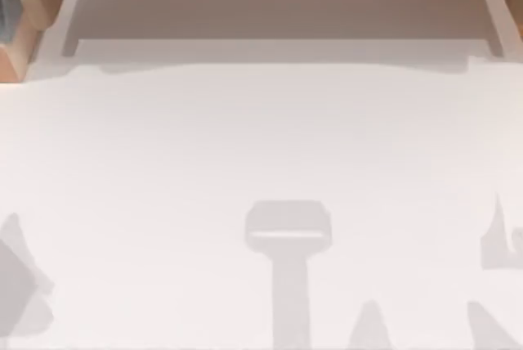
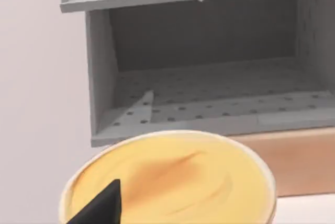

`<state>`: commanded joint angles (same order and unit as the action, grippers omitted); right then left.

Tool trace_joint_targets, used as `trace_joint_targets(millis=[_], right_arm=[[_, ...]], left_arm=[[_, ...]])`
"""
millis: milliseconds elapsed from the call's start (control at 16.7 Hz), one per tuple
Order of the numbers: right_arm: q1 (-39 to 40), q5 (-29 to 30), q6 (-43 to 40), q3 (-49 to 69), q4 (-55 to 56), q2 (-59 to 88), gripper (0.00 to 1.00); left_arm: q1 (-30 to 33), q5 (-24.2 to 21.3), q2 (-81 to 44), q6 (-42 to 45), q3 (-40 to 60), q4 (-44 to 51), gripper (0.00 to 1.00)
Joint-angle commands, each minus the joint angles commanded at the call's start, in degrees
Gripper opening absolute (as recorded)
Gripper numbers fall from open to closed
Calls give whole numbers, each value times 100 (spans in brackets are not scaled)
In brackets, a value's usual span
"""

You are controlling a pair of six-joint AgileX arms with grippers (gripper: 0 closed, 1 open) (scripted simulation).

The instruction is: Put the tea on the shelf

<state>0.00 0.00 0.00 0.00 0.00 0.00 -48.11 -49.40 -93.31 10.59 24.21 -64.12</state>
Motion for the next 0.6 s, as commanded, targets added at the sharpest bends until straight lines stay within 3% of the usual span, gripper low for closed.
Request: trace_joint_targets(millis=[300,600], right_arm=[[0,0,0,0,0,0,100],[0,0,0,0,0,0,100]], left_arm=[[-608,-687,-1726,-62,321,-909,100],[-729,-826,-2108,-98,361,-1077,100]])
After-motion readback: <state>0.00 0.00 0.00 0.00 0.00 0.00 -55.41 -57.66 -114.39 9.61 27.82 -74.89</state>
